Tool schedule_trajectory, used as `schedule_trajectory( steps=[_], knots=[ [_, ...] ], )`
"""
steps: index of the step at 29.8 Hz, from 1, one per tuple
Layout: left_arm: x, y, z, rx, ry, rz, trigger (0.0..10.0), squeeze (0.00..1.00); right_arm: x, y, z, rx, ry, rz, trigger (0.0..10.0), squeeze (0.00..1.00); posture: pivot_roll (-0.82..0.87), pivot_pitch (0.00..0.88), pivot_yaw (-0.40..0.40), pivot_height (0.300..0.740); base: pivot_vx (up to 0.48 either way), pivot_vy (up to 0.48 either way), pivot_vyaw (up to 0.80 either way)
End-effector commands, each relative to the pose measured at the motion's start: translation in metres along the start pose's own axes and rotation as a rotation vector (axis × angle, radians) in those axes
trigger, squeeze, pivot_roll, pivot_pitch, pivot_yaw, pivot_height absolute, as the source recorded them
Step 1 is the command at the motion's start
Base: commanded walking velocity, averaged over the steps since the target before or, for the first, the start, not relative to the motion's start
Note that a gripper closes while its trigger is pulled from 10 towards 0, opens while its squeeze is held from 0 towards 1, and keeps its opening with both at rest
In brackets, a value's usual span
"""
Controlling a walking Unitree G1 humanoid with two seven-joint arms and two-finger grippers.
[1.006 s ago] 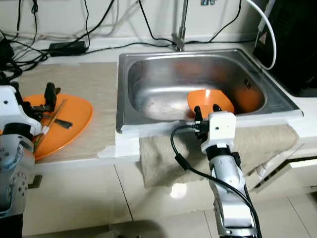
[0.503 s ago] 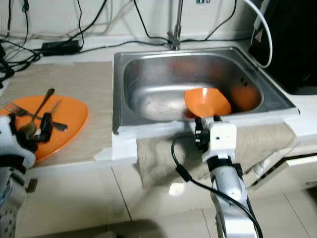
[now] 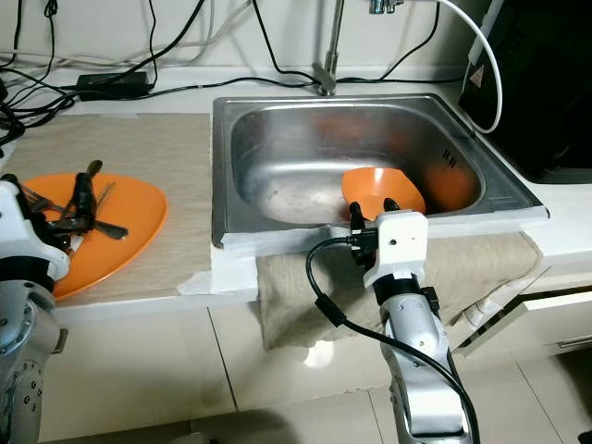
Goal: Kitchen organization
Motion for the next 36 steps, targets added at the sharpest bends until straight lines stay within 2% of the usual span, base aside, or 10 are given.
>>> schedule_trajectory(
  steps=[1,11,20,22,24,32,36],
  knots=[
    [0.000,0.006,-0.009,-0.056,0.013,0.020,10.0,0.00,-0.002,0.004,0.000,-0.010,0.010,0.014,10.0,0.00,0.09,0.014,-0.009,0.740,0.000,0.000,0.00],
    [-0.013,0.038,0.000,-0.055,0.018,0.092,10.0,0.00,-0.005,0.012,0.000,-0.005,0.022,0.034,10.0,0.00,0.09,0.015,-0.014,0.740,0.000,0.000,0.00],
    [-0.014,0.058,0.009,-0.124,0.051,0.071,10.0,0.00,-0.008,0.018,-0.001,-0.003,0.022,0.056,10.0,0.00,0.09,0.019,-0.016,0.740,0.000,0.000,0.00],
    [-0.012,0.064,0.010,-0.147,0.028,0.057,10.0,0.00,-0.009,0.022,-0.001,0.003,0.020,0.066,10.0,0.00,0.09,0.018,-0.015,0.740,0.000,0.000,0.00],
    [-0.010,0.065,0.009,-0.155,0.014,0.048,10.0,0.00,-0.009,0.023,-0.001,0.005,0.019,0.067,10.0,0.00,0.09,0.018,-0.015,0.740,0.000,0.000,0.00],
    [0.006,0.067,-0.001,-0.301,-0.100,-0.048,10.0,0.00,-0.006,0.032,0.000,0.012,0.011,0.070,10.0,0.00,0.09,0.023,-0.019,0.740,0.000,0.000,0.00],
    [0.007,0.065,-0.012,-0.362,-0.078,-0.072,10.0,0.00,-0.003,0.037,0.000,0.014,0.009,0.069,10.0,0.00,0.09,0.024,-0.020,0.740,0.000,0.000,0.00]
  ],
)
Point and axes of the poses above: a point about 5 cm out from each wrist's last joint towards the gripper, its own y axis pointing out of the wrist towards the gripper, its own z axis along the axis of the wrist's last joint, x = y × z, the point moved 1 cm from there along y, pointing out of the wrist towards the gripper, and after that the axes turned 11 degrees about -y, right-handed, at the moved point
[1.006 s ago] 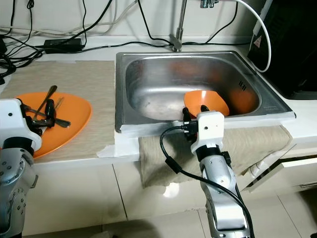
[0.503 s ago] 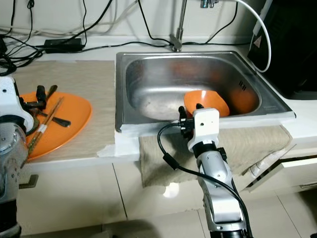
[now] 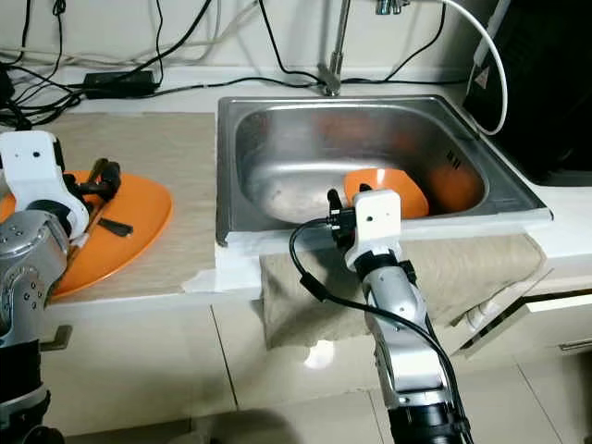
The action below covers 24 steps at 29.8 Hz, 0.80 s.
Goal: Kitchen organization
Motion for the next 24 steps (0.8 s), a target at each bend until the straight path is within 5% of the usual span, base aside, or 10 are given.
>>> schedule_trajectory(
  steps=[1,24],
  knots=[
    [0.0001,0.0011,-0.0066,-0.049,0.012,-0.007,10.0,0.00,0.0046,0.0016,-0.0005,0.001,0.007,-0.007,10.0,0.00,0.09,0.024,-0.021,0.740,0.000,0.000,0.00],
    [-0.0007,-0.0009,-0.0116,-0.157,0.100,-0.029,10.0,0.00,0.0053,0.0019,-0.0047,-0.015,0.010,-0.001,10.0,0.00,0.08,0.030,-0.015,0.740,0.000,0.000,0.00]
  ],
)
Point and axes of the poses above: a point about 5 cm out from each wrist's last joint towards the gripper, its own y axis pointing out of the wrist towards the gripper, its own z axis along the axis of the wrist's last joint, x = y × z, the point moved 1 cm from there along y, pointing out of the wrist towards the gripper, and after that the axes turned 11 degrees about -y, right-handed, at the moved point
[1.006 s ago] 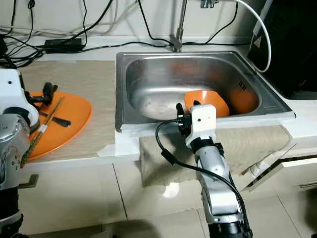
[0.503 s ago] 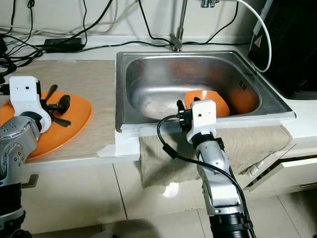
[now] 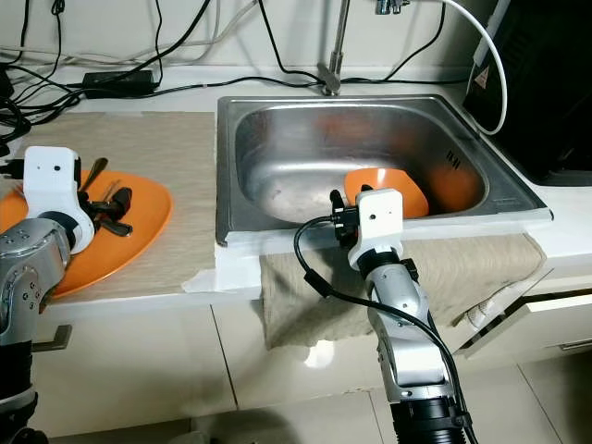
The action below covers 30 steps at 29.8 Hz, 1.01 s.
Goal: Kitchen organization
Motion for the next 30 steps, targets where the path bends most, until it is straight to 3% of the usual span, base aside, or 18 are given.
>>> schedule_trajectory(
  steps=[1,19,26,30],
  knots=[
    [0.003,-0.001,0.000,-0.019,0.004,-0.019,10.0,0.00,0.004,0.001,0.002,0.008,-0.004,-0.007,10.0,0.00,0.08,0.030,-0.015,0.740,0.000,0.000,0.00],
    [-0.004,0.005,-0.019,-0.136,-0.120,-0.005,10.0,0.00,0.001,0.003,0.000,0.001,-0.003,0.009,10.0,0.00,0.08,0.015,-0.013,0.740,0.000,0.000,0.00],
    [-0.004,0.008,-0.018,-0.132,-0.116,-0.010,10.0,0.00,0.004,0.003,0.000,0.002,-0.008,0.005,10.0,0.00,0.07,0.011,-0.012,0.740,0.000,0.000,0.00],
    [-0.002,0.008,-0.014,-0.112,-0.071,-0.021,10.0,0.00,0.005,0.002,0.000,0.001,-0.010,0.004,10.0,0.00,0.07,0.006,-0.010,0.740,0.000,0.000,0.00]
  ],
)
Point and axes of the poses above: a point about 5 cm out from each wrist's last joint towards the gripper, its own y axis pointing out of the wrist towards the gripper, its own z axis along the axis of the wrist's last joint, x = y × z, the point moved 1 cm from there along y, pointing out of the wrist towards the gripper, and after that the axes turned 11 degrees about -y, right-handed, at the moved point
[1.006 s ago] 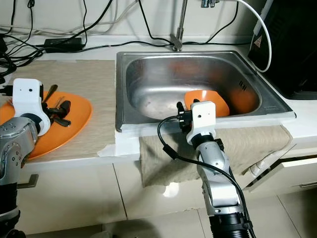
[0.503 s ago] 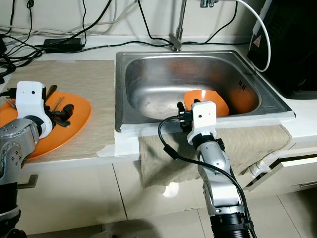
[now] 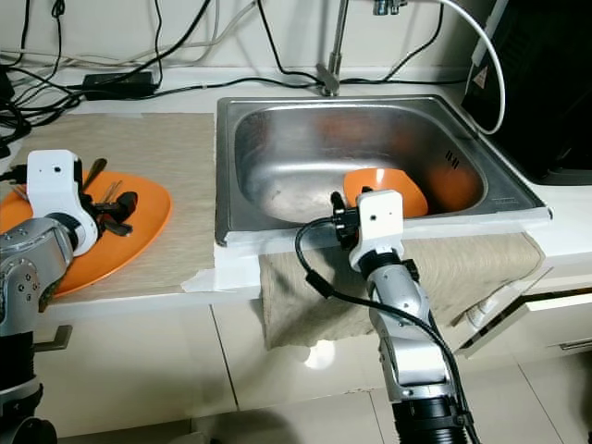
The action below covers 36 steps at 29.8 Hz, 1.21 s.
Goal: Kitchen organization
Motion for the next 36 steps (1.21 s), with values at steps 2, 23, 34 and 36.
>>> schedule_trajectory(
  steps=[2,23,34,36],
  knots=[
    [-0.001,0.003,-0.011,-0.056,0.040,0.002,10.0,0.00,0.004,0.002,0.003,0.013,-0.006,-0.009,10.0,0.00,0.07,0.004,-0.009,0.740,0.000,0.000,0.00],
    [0.003,0.006,-0.025,-0.136,-0.021,-0.065,0.0,0.00,0.001,0.003,0.001,0.007,-0.003,-0.011,10.0,0.00,0.07,0.007,-0.005,0.740,0.000,0.000,0.00],
    [0.002,0.007,-0.021,-0.098,0.033,-0.066,0.0,0.00,0.003,0.004,0.001,0.007,0.000,-0.016,10.0,0.00,0.07,0.009,-0.001,0.740,0.000,0.000,0.00],
    [0.003,0.007,-0.018,-0.082,0.031,-0.068,0.0,0.00,0.003,0.004,0.002,0.008,0.001,-0.017,10.0,0.00,0.07,0.010,-0.001,0.740,0.000,0.000,0.00]
  ],
)
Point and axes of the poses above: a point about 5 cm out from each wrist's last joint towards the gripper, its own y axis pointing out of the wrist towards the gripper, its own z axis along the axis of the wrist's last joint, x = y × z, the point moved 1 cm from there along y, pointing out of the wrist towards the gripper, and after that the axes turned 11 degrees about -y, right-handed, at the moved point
